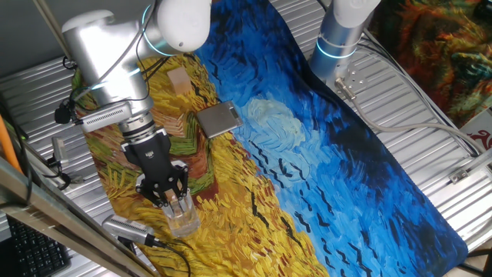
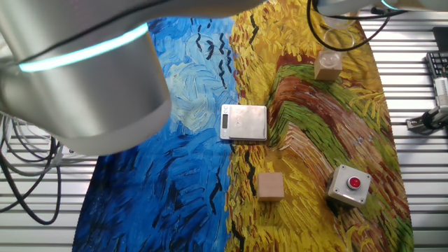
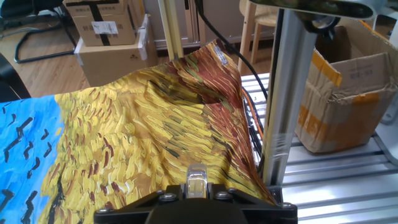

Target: Pour the water from one cup into another empty cup

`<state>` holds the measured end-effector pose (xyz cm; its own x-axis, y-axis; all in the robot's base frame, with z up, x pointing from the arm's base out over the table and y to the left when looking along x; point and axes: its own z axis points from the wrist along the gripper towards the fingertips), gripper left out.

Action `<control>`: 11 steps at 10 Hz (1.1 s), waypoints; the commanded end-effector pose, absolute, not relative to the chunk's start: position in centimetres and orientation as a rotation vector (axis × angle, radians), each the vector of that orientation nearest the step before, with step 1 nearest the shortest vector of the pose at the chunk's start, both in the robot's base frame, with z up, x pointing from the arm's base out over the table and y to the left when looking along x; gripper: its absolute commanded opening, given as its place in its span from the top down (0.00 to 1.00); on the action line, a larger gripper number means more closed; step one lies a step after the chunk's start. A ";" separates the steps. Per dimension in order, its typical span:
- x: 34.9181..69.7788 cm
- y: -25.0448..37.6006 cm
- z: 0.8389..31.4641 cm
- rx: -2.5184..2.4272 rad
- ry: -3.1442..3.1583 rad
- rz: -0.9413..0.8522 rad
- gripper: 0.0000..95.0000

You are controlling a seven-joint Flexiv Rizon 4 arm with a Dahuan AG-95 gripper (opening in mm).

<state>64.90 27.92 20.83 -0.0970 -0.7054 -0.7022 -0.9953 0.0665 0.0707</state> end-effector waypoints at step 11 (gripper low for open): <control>64.9 27.8 21.0 -1.644 1.830 0.825 1.00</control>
